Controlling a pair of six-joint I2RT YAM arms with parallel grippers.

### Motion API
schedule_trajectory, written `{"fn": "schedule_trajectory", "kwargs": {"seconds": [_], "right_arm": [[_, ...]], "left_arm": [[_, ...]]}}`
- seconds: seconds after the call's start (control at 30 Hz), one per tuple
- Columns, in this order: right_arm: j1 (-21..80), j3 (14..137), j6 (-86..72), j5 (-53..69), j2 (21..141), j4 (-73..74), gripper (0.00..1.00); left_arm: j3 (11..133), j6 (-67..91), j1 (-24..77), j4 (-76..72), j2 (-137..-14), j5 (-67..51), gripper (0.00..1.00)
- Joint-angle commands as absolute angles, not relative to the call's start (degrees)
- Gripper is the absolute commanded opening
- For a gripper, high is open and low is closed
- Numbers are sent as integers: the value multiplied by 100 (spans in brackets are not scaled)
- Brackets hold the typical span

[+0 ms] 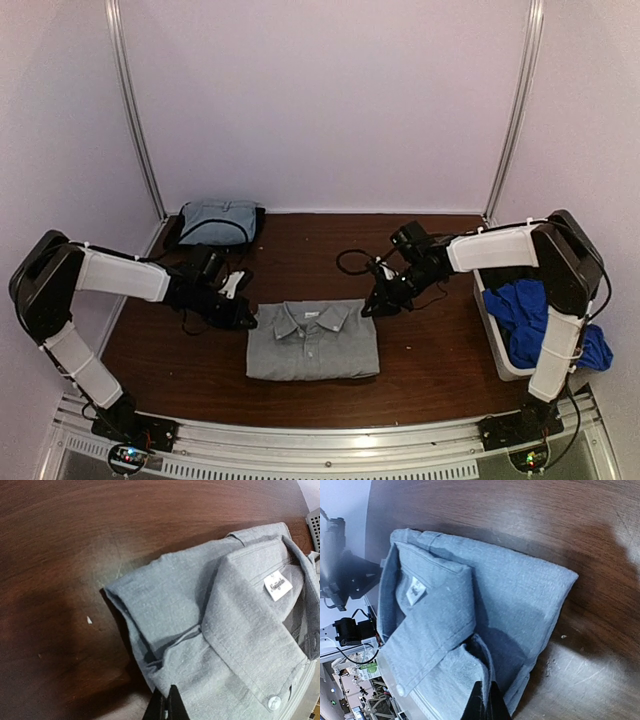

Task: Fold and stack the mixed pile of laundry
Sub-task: Smooth out the square-folded shirt at the center of the board.

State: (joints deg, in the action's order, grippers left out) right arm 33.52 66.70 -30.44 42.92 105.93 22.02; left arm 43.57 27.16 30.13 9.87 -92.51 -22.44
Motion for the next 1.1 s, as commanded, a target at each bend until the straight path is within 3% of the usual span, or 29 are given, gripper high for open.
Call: {"fn": "schedule_trajectory", "kwargs": {"seconds": [0.0,0.23,0.63,0.8,1.07], "right_arm": [[3384,7027,-2713,4015,10664,2364,0],[3329,7349,-2289,3645,10323,2774,0],[3234,7875,-2340,3490,11800,1972,0],[3247,8126,-2533,3478,11897,1811,0],[3208,8328,-2391,3333,11327,2105,0]], "left_arm": [[4633,2552,2962,531,-9155,-2273,0],[4544,2167,2896,542,-8433,-1769,0],[4864,2672,2450,157,-10083,-1139,0],[4936,2813,2417,-171,-10347,-1287,0],[4762,2538,2369,-387,-9363,-1428,0]]}}
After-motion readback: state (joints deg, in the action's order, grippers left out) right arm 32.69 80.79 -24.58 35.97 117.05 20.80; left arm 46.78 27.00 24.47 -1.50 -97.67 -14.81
